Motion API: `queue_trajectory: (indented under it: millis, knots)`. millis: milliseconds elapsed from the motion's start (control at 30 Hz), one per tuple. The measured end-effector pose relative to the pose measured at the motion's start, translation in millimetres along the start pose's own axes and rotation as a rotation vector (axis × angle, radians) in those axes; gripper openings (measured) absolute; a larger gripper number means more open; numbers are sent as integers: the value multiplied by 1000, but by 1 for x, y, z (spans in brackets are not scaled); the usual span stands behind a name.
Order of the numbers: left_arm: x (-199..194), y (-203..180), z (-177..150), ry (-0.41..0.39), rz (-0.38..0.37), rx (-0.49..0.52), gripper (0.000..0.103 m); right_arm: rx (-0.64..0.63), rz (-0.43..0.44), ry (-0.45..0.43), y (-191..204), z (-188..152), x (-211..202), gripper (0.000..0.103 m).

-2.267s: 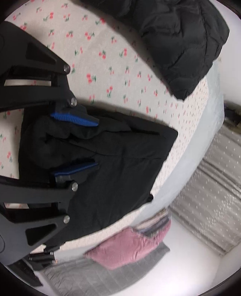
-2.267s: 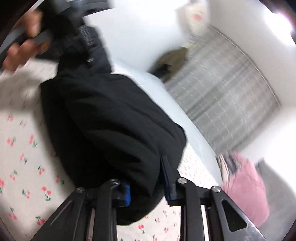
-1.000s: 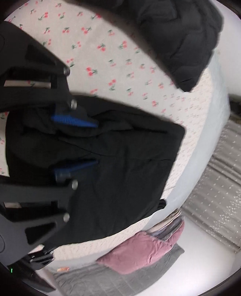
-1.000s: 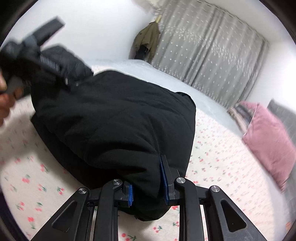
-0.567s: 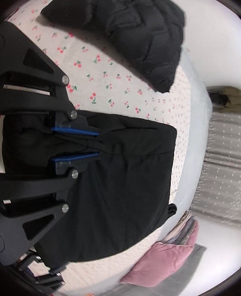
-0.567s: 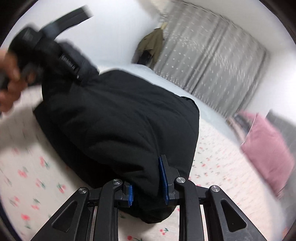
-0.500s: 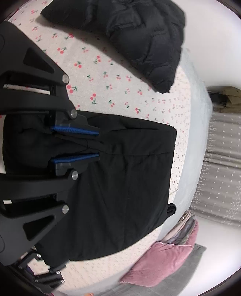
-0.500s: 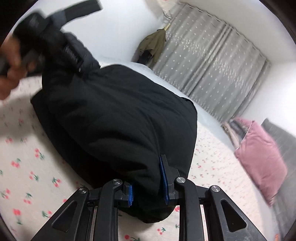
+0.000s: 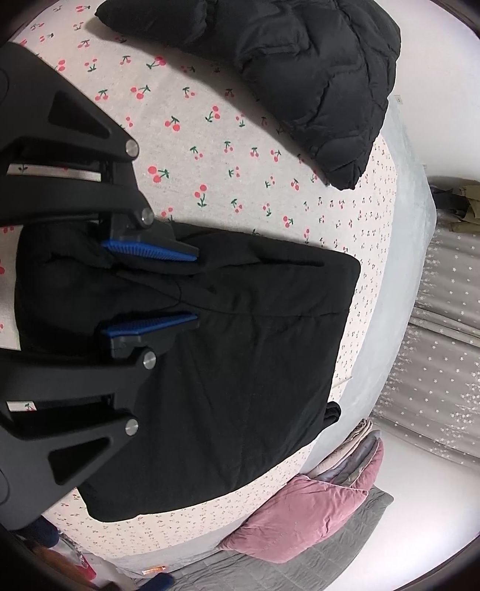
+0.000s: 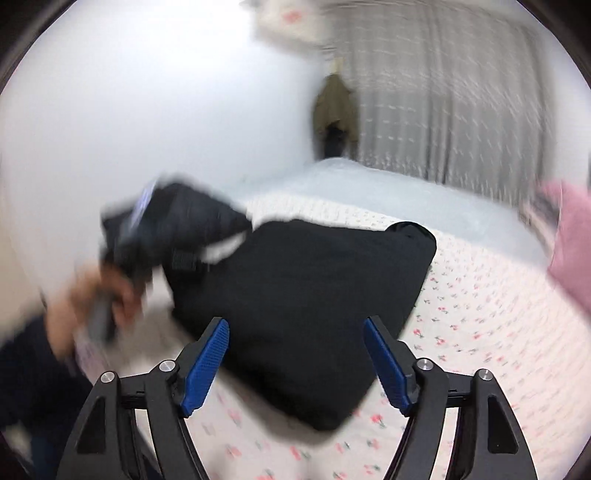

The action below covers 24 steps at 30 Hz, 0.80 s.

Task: Fold large clothes

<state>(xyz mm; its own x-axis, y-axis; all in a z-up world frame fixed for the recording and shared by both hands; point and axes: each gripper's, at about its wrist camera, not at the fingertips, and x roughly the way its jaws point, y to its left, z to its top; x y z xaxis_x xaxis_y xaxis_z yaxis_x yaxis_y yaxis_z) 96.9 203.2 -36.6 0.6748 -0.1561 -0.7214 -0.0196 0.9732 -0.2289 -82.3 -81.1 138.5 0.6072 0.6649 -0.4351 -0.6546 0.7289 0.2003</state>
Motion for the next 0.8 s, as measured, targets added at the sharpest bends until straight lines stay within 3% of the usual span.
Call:
queue_trajectory:
  millis: [33, 67, 200, 233, 300, 400, 500, 567, 700, 800]
  knots:
    - [0, 0, 0, -1, 4, 1, 32, 39, 46, 20, -6, 5, 8, 29]
    - [0, -1, 0, -1, 9, 3, 32, 57, 60, 60, -9, 8, 22, 7]
    - [-1, -4, 0, -1, 33, 21, 34, 41, 13, 309, -7, -17, 99, 8]
    - [-3, -4, -1, -4, 43, 28, 35, 59, 8, 332, -8, -27, 109, 8]
    - [-6, -4, -1, -9, 62, 36, 40, 109, 19, 330, -10, -44, 121, 8]
    - [-17, -2, 1, -41, 71, 15, 42, 29, -44, 349, 6, -49, 127, 8]
    - [-42, -6, 6, -150, 132, 12, 41, 42, -56, 345, 8, -51, 128, 8]
    - [-58, -6, 8, -217, 117, 0, 41, 74, -53, 324, 7, -54, 124, 8]
    - [-49, -14, 10, -170, 25, 11, 41, 77, -88, 309, 11, -52, 119, 8]
    - [-39, -25, 12, -130, 24, 32, 41, 169, 12, 312, -2, -31, 100, 18]
